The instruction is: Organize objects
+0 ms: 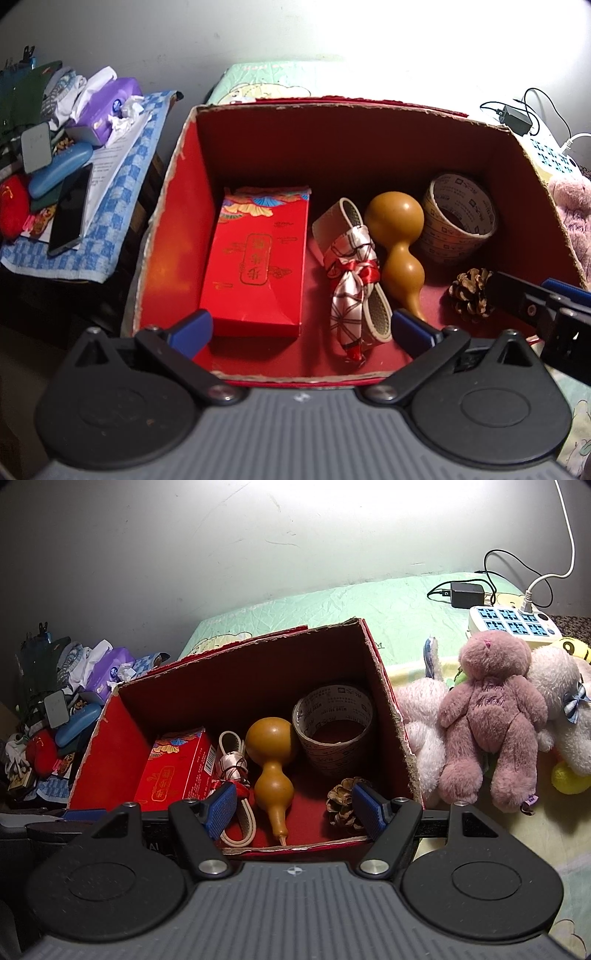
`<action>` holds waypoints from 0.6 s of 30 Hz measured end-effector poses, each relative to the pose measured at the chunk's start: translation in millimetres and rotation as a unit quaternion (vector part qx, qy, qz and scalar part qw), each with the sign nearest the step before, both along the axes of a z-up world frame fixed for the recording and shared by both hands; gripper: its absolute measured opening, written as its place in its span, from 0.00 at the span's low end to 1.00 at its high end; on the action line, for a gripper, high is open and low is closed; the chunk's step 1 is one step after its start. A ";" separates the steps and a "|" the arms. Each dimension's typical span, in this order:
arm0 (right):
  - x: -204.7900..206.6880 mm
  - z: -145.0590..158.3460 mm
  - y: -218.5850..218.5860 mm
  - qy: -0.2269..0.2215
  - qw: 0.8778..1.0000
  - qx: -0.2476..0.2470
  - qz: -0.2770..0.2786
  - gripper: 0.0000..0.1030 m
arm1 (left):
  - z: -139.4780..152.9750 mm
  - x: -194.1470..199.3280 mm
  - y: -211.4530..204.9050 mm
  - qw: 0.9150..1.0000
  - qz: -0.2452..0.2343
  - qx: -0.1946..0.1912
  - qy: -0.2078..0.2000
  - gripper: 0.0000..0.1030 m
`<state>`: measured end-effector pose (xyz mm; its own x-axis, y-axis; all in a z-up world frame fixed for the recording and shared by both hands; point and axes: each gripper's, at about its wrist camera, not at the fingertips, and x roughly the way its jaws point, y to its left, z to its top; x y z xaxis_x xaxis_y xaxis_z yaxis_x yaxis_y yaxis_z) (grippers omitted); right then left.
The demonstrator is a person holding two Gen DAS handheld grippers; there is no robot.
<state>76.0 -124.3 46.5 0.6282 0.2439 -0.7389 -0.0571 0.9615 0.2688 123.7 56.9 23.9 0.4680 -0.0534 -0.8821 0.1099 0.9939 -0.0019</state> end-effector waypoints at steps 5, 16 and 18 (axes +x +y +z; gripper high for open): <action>-0.8 -0.5 -0.6 -0.003 1.000 0.001 0.002 0.70 | -0.1 -0.9 -0.1 1.000 0.000 -0.001 -0.005 1.00; -3.8 -0.6 -1.2 -0.009 1.000 0.004 0.005 0.70 | -0.1 -0.7 0.3 1.000 0.001 -0.002 -0.007 1.00; -3.7 -0.7 -0.6 -0.010 1.000 0.002 0.006 0.70 | -0.1 -0.9 0.4 1.000 0.002 -0.002 -0.008 1.00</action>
